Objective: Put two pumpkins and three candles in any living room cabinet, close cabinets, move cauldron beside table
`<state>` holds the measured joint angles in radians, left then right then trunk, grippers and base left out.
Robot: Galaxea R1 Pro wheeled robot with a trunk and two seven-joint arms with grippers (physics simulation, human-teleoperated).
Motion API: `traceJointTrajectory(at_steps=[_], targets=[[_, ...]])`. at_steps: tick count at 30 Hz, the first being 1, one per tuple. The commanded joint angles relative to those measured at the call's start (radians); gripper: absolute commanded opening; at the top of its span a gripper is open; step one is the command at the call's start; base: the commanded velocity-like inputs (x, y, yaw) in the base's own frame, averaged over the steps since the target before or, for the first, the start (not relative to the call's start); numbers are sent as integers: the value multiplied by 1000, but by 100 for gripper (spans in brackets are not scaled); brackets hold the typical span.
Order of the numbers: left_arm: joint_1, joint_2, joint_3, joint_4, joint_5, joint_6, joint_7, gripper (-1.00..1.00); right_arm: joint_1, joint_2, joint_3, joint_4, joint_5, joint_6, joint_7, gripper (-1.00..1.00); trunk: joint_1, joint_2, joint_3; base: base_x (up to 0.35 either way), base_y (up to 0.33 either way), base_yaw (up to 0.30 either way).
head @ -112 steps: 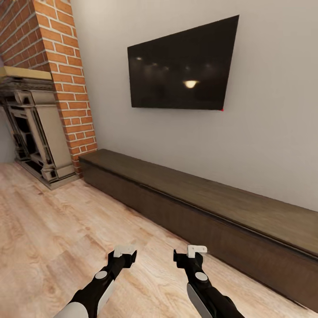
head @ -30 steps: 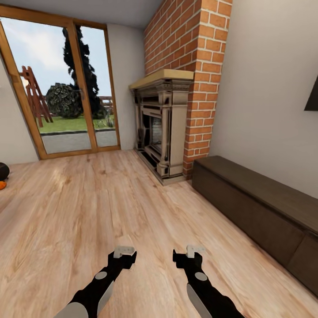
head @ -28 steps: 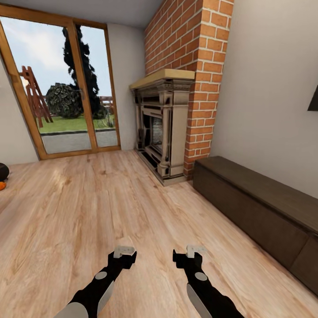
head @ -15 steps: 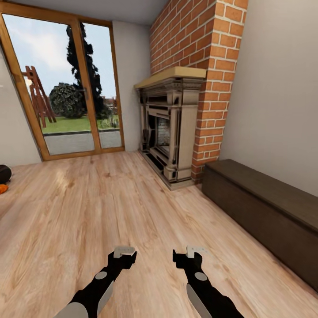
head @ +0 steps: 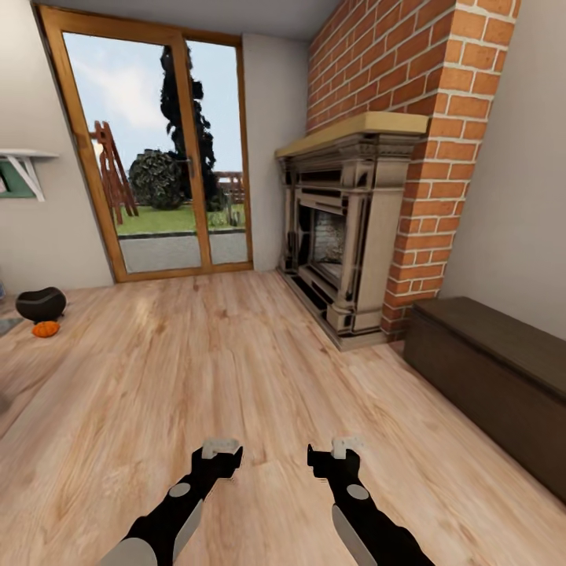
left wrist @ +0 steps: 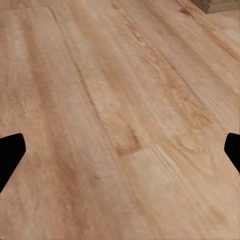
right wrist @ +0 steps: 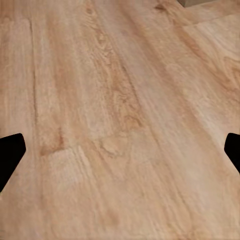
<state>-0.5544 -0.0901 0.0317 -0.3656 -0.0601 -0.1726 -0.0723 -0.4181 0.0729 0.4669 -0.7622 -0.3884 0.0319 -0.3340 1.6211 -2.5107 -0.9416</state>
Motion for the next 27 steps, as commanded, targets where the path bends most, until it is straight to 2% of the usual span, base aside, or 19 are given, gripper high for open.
traceJointTrajectory(at_steps=[1, 5, 8, 11, 23, 27], targets=[[-1, 0, 4, 1, -6, -4, -2, 100, -1, -1, 4, -2, -6, 3, -8, 100, 0, 0, -1, 282, 160, 49], [-1, 0, 5, 1, 0, -4, -1, 100, -1, -2, 3, -2, -6, 3, -8, 100, 0, 0, -1, 278, 142, 26], [0, 0, 4, 2, 21, -5, 1, 100, -1, -2, 3, -2, -6, 3, -8, 100, 0, 0, -1, 275, 115, 6], [-1, 0, 4, 2, 28, -5, 1, 100, -1, -2, 2, -2, -6, 3, -8, 100, 0, 0, -1, 274, 108, 2], [-1, 0, 5, 2, 32, -4, 5, 100, -1, -1, 4, -2, -6, 3, -8, 100, 0, 0, -1, 301, 105, 1], [-1, 0, 5, 2, 32, -4, 17, 100, -1, -1, 4, -2, -6, 3, -8, 100, 0, 0, -1, 315, 105, 123]])
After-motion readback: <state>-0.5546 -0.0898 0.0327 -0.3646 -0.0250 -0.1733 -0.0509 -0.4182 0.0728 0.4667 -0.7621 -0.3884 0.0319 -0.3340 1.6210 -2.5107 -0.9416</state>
